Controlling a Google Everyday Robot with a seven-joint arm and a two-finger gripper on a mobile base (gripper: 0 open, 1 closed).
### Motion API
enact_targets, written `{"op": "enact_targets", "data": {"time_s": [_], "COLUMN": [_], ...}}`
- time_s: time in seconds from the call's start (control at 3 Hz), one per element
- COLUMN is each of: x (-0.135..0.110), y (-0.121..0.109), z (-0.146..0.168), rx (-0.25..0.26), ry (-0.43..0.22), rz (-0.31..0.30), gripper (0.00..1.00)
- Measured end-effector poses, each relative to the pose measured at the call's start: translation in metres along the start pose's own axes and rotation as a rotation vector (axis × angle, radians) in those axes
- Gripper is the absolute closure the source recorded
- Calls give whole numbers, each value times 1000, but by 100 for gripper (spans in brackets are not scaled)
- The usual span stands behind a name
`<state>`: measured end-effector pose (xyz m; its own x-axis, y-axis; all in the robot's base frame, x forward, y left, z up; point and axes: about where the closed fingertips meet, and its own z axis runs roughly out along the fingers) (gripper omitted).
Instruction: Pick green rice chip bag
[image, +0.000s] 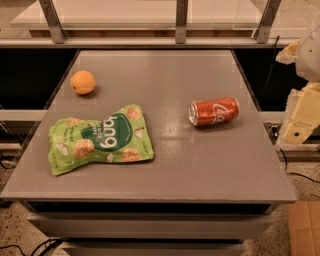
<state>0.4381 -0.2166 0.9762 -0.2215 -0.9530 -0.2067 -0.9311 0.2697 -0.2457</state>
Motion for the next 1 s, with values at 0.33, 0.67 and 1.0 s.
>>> {"op": "enact_targets", "data": {"time_s": [0.33, 0.67, 1.0], "x": [0, -18, -58], "y": [0, 3, 15], "z": [0, -10, -19], "rx": [0, -1, -2], "ry": [0, -43, -75], "rz": [0, -48, -158], "gripper": [0, 0, 0]}}
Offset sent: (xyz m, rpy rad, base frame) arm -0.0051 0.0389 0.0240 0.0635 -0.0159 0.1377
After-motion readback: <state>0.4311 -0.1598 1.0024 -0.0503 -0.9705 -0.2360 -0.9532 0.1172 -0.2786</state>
